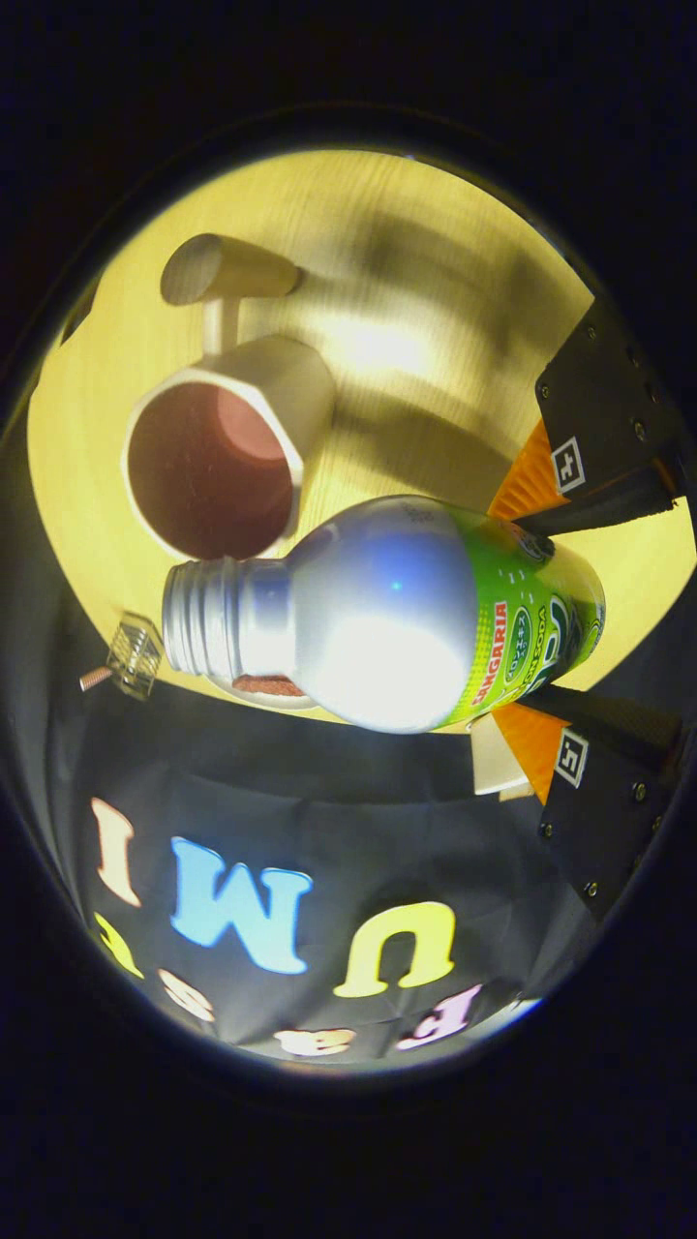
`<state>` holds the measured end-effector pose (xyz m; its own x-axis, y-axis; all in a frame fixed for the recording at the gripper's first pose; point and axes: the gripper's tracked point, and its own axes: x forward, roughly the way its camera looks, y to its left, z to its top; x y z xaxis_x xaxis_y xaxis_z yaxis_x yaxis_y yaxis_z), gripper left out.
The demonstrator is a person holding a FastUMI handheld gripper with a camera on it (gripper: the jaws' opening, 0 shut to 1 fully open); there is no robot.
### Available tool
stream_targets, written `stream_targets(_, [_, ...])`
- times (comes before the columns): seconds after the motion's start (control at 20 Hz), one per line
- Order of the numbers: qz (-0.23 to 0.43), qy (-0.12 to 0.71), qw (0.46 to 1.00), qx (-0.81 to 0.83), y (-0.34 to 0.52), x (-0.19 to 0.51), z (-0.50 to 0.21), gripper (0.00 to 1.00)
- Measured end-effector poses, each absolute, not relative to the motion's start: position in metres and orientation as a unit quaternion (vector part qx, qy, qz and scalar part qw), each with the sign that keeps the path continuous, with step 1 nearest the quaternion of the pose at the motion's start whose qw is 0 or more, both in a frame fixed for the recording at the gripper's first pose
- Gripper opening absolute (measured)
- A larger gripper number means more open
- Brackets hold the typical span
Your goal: Take the bottle from table, then pour the juice into the cup, finally place the bottle on the coaster
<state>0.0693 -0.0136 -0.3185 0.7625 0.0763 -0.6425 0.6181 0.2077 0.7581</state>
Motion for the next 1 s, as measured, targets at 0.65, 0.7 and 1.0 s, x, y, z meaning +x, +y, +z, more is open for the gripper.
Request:
stream_targets(0.65, [-0.177, 0.274, 0.866, 0.378, 0.001, 0.1, -0.32, 0.73])
stream_targets(0.7, [-0.18, 0.275, 0.875, 0.356, 0.0, 0.103, -0.322, 0.73])
stream_targets(1.0, [-0.199, 0.262, 0.905, 0.269, -0.005, 0.127, -0.321, 0.73])
